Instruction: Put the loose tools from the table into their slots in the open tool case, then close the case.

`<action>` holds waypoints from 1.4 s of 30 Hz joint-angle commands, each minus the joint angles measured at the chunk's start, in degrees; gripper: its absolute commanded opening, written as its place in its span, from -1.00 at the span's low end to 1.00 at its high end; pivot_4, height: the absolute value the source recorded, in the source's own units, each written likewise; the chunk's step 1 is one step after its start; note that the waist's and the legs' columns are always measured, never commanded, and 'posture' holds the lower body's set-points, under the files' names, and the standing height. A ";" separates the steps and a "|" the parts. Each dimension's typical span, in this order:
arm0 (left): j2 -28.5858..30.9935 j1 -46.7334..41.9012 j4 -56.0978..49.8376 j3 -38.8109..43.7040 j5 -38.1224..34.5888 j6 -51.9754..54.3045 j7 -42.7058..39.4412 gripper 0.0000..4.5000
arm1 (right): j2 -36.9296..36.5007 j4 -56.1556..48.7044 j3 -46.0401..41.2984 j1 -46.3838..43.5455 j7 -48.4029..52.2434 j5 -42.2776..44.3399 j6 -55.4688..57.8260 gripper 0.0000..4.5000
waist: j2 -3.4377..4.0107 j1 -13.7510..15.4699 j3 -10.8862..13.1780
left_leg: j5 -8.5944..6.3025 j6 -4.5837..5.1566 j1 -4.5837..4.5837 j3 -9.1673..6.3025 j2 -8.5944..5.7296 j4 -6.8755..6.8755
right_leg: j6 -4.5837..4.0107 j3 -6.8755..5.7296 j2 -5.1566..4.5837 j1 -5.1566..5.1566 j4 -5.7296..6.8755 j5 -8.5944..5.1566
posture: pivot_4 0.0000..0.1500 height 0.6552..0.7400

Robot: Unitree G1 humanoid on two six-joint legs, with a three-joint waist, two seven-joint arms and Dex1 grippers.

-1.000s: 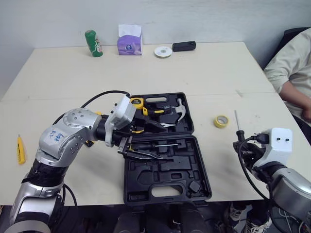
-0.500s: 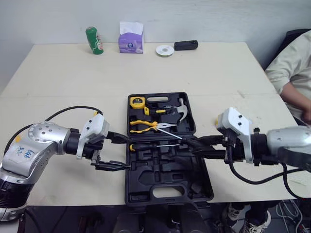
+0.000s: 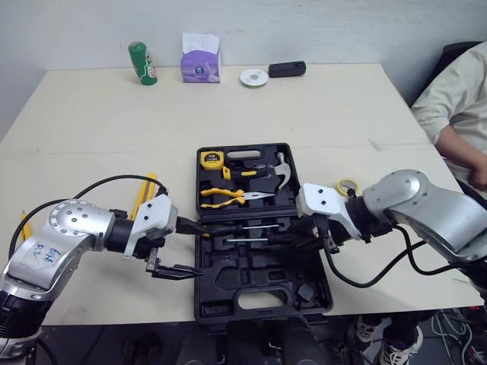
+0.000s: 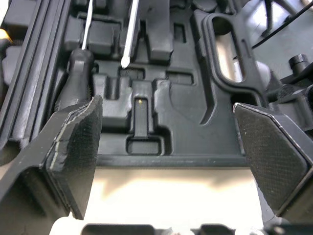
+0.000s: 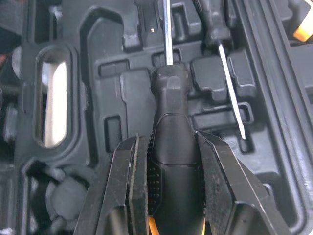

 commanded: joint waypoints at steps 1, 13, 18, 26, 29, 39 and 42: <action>0.14 0.27 -1.99 0.06 1.30 -1.70 0.41 1.00 | 1.81 1.42 1.20 -1.90 2.61 -3.97 -1.15 -0.54 | 0.00 -0.02 0.00 | 0.00 0.00 0.00 0.01 0.00 0.00 | 0.00 0.00 0.00 -0.01 0.02 0.00 | 1.00 0.71; -0.61 2.89 -1.54 1.44 3.96 -5.43 2.06 1.00 | 6.96 9.09 2.77 -5.28 8.66 -12.50 -4.75 -0.54 | 0.00 -0.06 0.00 | 0.00 0.00 0.01 0.06 0.01 0.03 | -0.05 0.02 0.00 -0.07 0.38 -0.03 | 1.00 0.71; -0.65 3.34 -1.84 1.46 4.07 -6.05 2.38 1.00 | 8.08 9.28 2.45 -5.00 9.58 -13.76 -4.16 -0.54 | 0.00 -0.07 0.00 | 0.00 0.00 0.01 0.06 0.01 0.06 | -0.05 0.02 0.00 -0.07 0.42 -0.03 | 1.00 0.71; -0.83 3.01 -1.25 1.43 4.11 -6.75 2.82 1.00 | 8.89 9.01 2.06 -4.65 10.01 -14.82 -3.45 -0.54 | 0.00 -0.09 0.00 | 0.00 0.00 0.01 0.06 0.01 0.07 | -0.05 0.02 0.00 -0.07 0.45 -0.03 | 1.00 0.71; -0.92 2.83 -1.16 1.19 4.17 -6.85 2.91 1.00 | 9.05 9.06 2.01 -4.54 10.16 -15.16 -3.42 -0.54 | 0.00 -0.08 0.00 | 0.00 -0.01 0.01 0.06 0.01 0.07 | -0.05 0.01 0.00 -0.07 0.45 -0.03 | 1.00 0.71; -1.56 2.65 -1.44 0.79 4.33 -6.87 3.43 1.00 | 9.42 8.90 2.18 -3.92 10.00 -16.06 -3.20 -0.54 | 0.00 -0.08 0.00 | 0.00 -0.01 0.01 0.06 0.01 0.08 | -0.05 0.01 0.00 -0.07 0.46 -0.03 | 1.00 0.71; -1.73 2.76 -1.72 0.62 4.31 -6.66 3.71 1.00 | 9.31 8.61 2.40 -3.60 10.33 -16.32 -3.26 -0.54 | 0.00 -0.07 0.00 | 0.00 0.00 0.01 0.06 0.01 0.08 | -0.05 0.01 0.00 -0.07 0.46 -0.03 | 1.00 0.71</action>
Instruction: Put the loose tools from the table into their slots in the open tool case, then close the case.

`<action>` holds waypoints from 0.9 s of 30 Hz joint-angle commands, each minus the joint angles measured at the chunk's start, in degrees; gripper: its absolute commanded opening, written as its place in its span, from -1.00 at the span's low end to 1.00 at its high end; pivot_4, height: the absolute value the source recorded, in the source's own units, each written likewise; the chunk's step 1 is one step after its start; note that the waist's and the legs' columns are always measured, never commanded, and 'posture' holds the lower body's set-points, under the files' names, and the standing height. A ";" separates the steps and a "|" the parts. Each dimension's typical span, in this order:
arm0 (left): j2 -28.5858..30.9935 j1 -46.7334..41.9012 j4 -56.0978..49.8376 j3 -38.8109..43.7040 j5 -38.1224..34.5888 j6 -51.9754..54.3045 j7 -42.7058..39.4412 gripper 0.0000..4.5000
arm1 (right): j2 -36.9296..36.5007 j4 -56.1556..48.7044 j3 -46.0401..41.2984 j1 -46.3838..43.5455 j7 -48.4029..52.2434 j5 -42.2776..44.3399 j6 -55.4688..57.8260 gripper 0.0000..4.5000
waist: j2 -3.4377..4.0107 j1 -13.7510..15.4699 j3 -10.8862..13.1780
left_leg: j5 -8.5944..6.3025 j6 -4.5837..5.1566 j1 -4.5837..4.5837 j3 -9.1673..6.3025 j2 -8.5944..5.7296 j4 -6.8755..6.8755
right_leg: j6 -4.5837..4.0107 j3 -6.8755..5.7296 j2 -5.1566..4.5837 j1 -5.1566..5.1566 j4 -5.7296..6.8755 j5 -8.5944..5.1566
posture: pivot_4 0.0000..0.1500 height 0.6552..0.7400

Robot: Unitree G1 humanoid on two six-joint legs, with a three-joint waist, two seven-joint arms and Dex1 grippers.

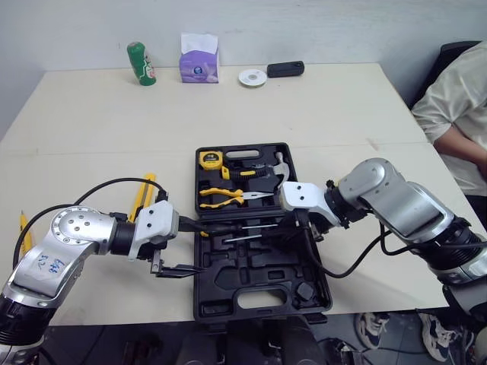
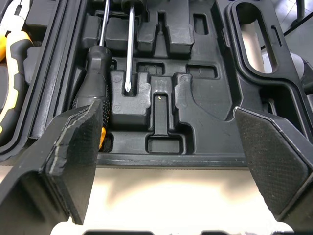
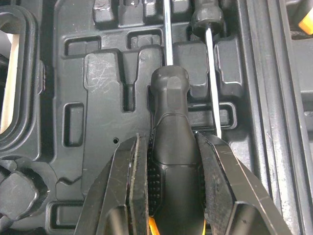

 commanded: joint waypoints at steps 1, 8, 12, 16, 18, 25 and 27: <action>-0.29 -0.24 -1.84 0.51 0.01 -0.35 0.40 1.00 | -0.20 -1.67 -1.00 0.35 0.87 -0.43 -0.25 -0.54 | 0.00 0.00 0.00 | 0.00 0.00 0.00 0.00 0.00 0.00 | 0.00 0.00 0.00 0.00 0.00 0.00 | 1.00 0.71; -0.96 -0.31 -1.47 0.48 -0.01 -0.65 0.90 1.00 | 0.14 -1.79 -1.33 0.62 0.58 -0.92 -0.21 -0.54 | 0.00 -0.01 0.00 | 0.00 0.00 0.01 0.01 0.00 0.00 | 0.00 0.01 0.00 0.00 0.02 0.00 | 1.00 0.71; -1.70 -1.32 -0.93 0.10 0.03 -0.49 0.83 1.00 | 1.51 -1.24 -1.85 0.23 -0.08 -0.22 1.94 -0.54 | 0.00 -0.05 0.00 | 0.00 -0.01 0.01 0.01 0.00 0.01 | 0.00 0.01 0.01 0.00 0.03 0.00 | 1.00 0.71; -1.93 -2.51 0.31 -0.37 0.62 -1.10 0.31 1.00 | 1.52 -0.47 -1.55 0.25 -0.17 -1.21 1.71 -0.32 | 0.00 -0.03 0.00 | 0.01 -0.01 0.01 0.01 0.00 0.02 | 0.00 0.00 0.01 0.00 0.04 0.00 | 1.00 0.71; -1.92 -3.18 1.25 -0.57 1.08 -1.64 -0.08 1.00 | 1.16 -1.19 -2.60 -0.14 0.25 -0.16 3.05 0.04 | 0.00 -0.03 0.00 | 0.01 -0.01 0.01 0.01 0.00 0.02 | 0.00 0.00 0.01 0.00 0.05 0.00 | 1.00 0.71; -2.78 -6.17 3.18 -1.63 2.01 -2.62 -0.58 1.00 | 3.67 -2.32 -10.77 1.68 -2.98 3.64 0.18 0.98 | -0.02 0.02 -0.01 | 0.01 -0.01 0.01 0.02 -0.01 0.04 | 0.00 0.00 0.01 0.00 0.06 0.00 | 1.00 0.71; -3.16 -7.01 3.87 -1.94 2.29 -2.77 -0.46 1.00 | 6.37 -2.23 -14.54 4.71 -5.73 4.84 -3.31 0.98 | -0.04 0.06 -0.03 | 0.01 -0.01 0.02 0.02 -0.01 0.04 | 0.00 0.00 0.02 0.01 0.07 0.00 | 1.00 0.71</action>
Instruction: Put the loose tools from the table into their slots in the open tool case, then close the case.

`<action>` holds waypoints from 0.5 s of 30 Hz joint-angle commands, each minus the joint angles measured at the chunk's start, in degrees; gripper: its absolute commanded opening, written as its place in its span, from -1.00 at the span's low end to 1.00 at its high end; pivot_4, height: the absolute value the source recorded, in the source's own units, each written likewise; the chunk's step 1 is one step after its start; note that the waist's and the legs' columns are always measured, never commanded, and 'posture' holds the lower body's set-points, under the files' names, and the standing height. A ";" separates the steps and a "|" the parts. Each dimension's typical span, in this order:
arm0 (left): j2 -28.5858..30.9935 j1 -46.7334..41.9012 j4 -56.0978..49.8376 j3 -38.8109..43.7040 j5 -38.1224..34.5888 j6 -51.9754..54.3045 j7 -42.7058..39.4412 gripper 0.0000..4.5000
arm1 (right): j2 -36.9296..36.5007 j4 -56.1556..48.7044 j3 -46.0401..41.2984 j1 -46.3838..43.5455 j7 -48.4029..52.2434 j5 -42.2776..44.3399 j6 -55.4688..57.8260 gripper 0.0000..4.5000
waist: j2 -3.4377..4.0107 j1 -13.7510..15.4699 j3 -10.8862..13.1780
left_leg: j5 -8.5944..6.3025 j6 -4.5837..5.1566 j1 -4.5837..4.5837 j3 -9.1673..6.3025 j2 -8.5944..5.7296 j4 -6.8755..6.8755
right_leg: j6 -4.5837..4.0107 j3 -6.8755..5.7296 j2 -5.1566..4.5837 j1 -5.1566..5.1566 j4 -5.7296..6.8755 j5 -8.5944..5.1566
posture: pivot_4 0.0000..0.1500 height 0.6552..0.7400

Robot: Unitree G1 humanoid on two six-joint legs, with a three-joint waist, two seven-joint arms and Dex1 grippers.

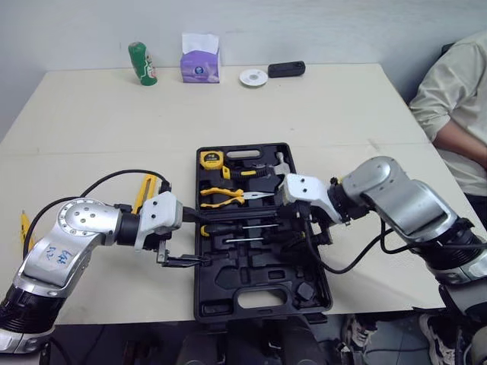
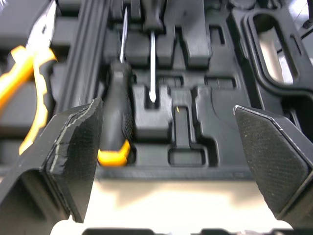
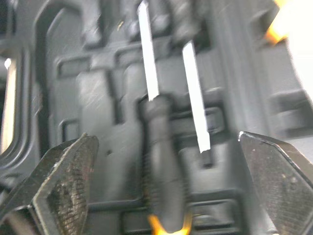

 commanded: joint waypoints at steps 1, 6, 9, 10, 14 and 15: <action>-0.77 -1.73 1.05 -0.15 0.75 -1.26 -0.17 1.00 | 4.55 -1.47 -7.56 5.42 -4.88 3.23 -7.29 0.98 | -0.07 0.03 -0.04 | 0.00 0.00 0.00 0.00 0.00 0.00 | 0.00 0.00 0.01 0.00 0.00 0.00 | 1.00 0.71; -1.77 -2.39 1.74 -0.52 0.79 -1.48 -0.54 1.00 | 11.61 0.24 -14.48 13.46 -6.90 8.74 -14.37 0.98 | -0.11 -0.03 -0.07 | 0.01 -0.01 0.00 0.06 -0.01 0.00 | 0.01 -0.03 0.05 0.00 0.04 0.00 | 1.00 0.71; -2.06 -2.26 0.76 -1.06 0.90 -1.12 -0.67 1.00 | 13.98 2.35 -16.36 16.72 -7.04 10.43 -17.41 0.98 | -0.13 -0.01 -0.07 | 0.01 0.00 0.04 0.06 0.00 0.01 | 0.01 -0.02 0.06 0.02 0.08 0.00 | 1.00 0.71; -2.21 -2.37 0.57 -1.10 0.72 -0.93 -0.69 1.00 | 14.29 2.95 -16.63 17.41 -6.72 10.89 -17.80 0.98 | -0.13 -0.02 -0.07 | 0.01 0.00 0.05 0.06 0.00 0.01 | 0.01 -0.01 0.06 0.02 0.08 0.00 | 1.00 0.71; -2.48 -2.82 0.85 -1.18 0.44 -0.94 -0.92 1.00 | 15.01 5.76 -16.54 18.54 -5.22 11.52 -20.01 0.63 | -0.13 -0.09 -0.07 | 0.02 0.01 0.06 0.06 0.00 0.01 | 0.01 0.04 0.06 0.02 0.09 0.00 | 1.00 0.71; -2.56 -2.94 0.95 -1.21 0.46 -0.99 -1.00 1.00 | 15.08 6.40 -16.27 18.61 -4.84 11.33 -20.73 0.40 | -0.13 -0.08 -0.07 | 0.02 0.00 0.06 0.06 0.00 0.01 | 0.01 0.05 0.06 0.02 0.09 0.00 | 1.00 0.71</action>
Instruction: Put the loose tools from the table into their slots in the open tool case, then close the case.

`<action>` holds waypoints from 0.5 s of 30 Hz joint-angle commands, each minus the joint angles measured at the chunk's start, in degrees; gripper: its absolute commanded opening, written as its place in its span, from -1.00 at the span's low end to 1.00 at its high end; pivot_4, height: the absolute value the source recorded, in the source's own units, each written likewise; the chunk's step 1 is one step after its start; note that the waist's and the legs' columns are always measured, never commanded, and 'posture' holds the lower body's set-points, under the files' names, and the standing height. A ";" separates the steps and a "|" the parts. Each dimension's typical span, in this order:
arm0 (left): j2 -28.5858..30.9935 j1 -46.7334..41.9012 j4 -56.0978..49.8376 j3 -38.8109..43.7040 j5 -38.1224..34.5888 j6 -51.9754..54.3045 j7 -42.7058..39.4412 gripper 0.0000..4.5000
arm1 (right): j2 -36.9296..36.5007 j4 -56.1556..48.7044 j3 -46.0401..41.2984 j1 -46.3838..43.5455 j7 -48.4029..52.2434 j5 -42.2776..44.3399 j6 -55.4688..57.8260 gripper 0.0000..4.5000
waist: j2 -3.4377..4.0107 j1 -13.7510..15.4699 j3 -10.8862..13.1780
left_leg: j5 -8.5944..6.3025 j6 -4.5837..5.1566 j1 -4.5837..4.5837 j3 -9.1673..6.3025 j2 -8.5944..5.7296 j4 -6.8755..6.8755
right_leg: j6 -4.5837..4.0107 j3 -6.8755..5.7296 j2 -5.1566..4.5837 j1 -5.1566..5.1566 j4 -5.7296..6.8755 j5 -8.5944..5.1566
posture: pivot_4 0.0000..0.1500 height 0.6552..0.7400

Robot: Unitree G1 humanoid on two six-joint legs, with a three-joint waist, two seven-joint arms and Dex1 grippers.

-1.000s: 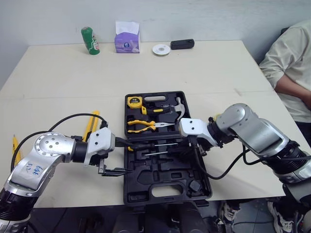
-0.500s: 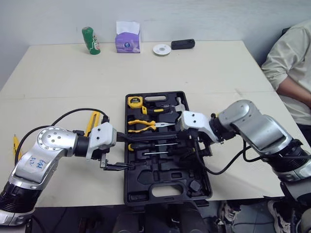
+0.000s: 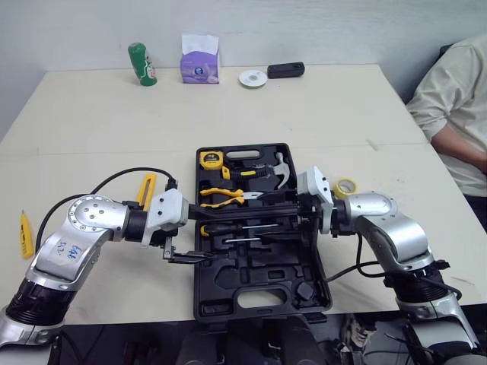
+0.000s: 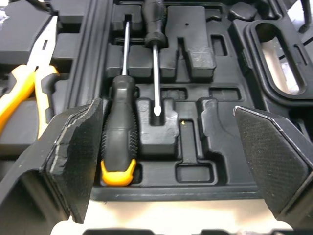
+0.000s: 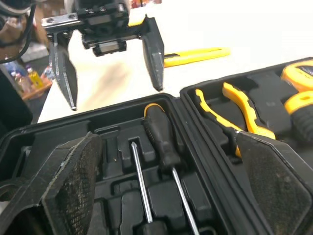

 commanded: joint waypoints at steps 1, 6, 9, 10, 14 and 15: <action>-0.22 -1.25 -0.89 0.45 -0.34 -0.31 -0.35 1.00 | 0.51 0.84 -0.54 0.34 1.71 1.06 -3.12 0.21 | 0.00 0.01 0.00 | 0.00 -0.01 0.00 0.00 0.01 0.00 | -0.01 0.01 0.00 0.00 0.01 0.00 | 1.00 0.71; -1.04 -2.17 -1.10 -0.12 -0.31 0.29 -0.04 1.00 | 0.09 2.31 0.98 0.52 3.42 -0.75 -6.62 -0.83 | 0.00 0.04 0.00 | 0.01 -0.01 0.01 0.00 0.00 0.00 | -0.01 0.03 0.00 0.00 0.02 0.00 | 1.00 0.71; -1.33 -2.42 -1.73 -0.21 -0.49 0.94 0.24 1.00 | -0.74 2.91 2.14 0.60 4.09 -2.23 -7.89 -0.98 | 0.00 0.02 0.00 | 0.01 -0.01 0.01 0.00 0.01 0.00 | -0.01 0.03 0.00 0.00 0.02 0.00 | 1.00 0.71; -1.38 -2.50 -1.95 -0.20 -0.60 1.19 0.33 1.00 | -1.28 3.69 2.75 0.68 4.42 -3.43 -8.99 -0.98 | 0.00 0.03 0.00 | 0.01 -0.01 0.01 0.00 0.01 0.00 | -0.01 0.03 0.00 0.00 0.03 -0.01 | 1.00 0.71; -1.57 -2.65 -2.61 -0.26 -0.72 1.86 0.54 1.00 | -2.33 6.62 3.97 1.81 5.45 -5.80 -12.31 -0.98 | -0.01 0.04 0.00 | 0.01 -0.01 0.02 0.00 -0.01 0.02 | -0.01 0.03 0.00 0.01 0.03 0.00 | 1.00 0.71; -1.58 -2.65 -2.77 -0.26 -0.77 1.99 0.54 1.00 | -2.23 6.86 4.05 1.98 5.23 -5.88 -12.20 -0.98 | -0.01 0.05 0.00 | 0.01 -0.01 0.02 0.00 -0.01 0.02 | -0.01 0.03 0.00 0.01 0.03 0.00 | 1.00 0.71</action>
